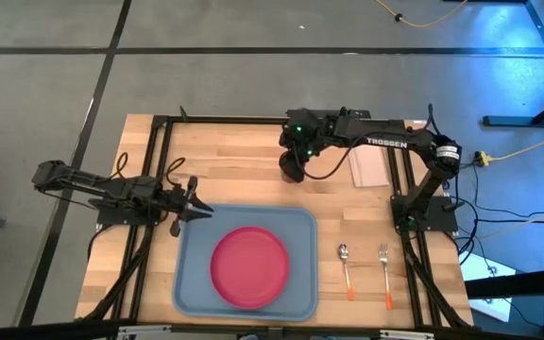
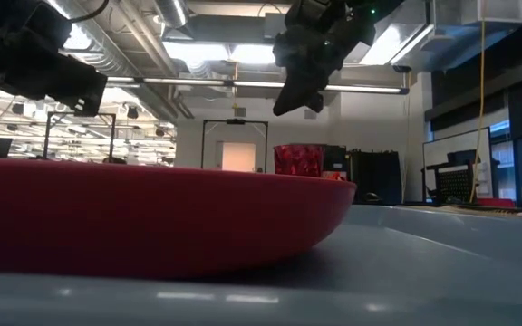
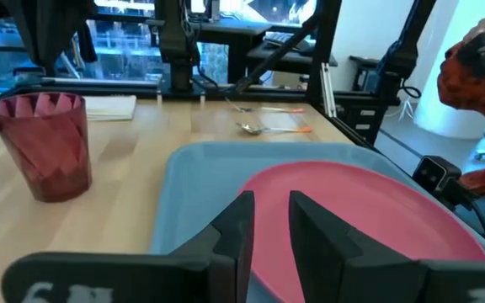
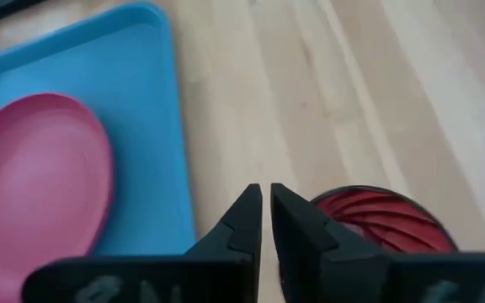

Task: Pick and place plate/cup/fork/spoon on tray
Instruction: Put the red glass on the blue serving tray to the top right of the pink plate

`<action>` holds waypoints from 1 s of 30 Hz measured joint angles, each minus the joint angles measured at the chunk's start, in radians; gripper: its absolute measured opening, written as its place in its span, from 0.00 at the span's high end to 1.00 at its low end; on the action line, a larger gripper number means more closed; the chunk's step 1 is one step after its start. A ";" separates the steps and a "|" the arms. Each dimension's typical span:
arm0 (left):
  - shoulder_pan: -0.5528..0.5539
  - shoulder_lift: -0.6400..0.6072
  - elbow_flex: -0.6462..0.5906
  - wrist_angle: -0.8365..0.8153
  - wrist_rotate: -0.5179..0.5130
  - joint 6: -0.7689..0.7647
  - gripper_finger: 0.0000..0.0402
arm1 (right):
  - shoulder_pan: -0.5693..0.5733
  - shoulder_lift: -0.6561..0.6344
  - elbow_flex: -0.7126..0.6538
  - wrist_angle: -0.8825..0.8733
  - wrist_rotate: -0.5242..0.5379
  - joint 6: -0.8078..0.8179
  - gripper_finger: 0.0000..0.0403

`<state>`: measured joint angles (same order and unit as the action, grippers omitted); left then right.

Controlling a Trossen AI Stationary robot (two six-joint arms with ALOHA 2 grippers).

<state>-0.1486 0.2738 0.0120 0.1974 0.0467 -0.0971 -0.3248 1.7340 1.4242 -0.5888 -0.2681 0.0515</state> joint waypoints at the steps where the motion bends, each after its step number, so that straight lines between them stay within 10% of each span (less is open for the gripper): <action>1: 0.000 -0.004 0.000 -0.004 -0.001 0.000 0.83 | 0.003 0.000 0.000 0.000 0.022 0.002 0.91; 12: 0.000 -0.008 0.000 -0.060 -0.004 0.002 0.83 | 0.029 0.000 0.000 -0.156 0.155 0.092 0.91; 30: 0.000 -0.008 0.000 -0.060 -0.009 0.000 0.83 | 0.108 0.002 -0.070 -0.163 0.255 -0.268 0.91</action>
<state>-0.1482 0.2657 0.0120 0.1379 0.0376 -0.0971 -0.2169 1.7355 1.3544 -0.7516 -0.0128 -0.2166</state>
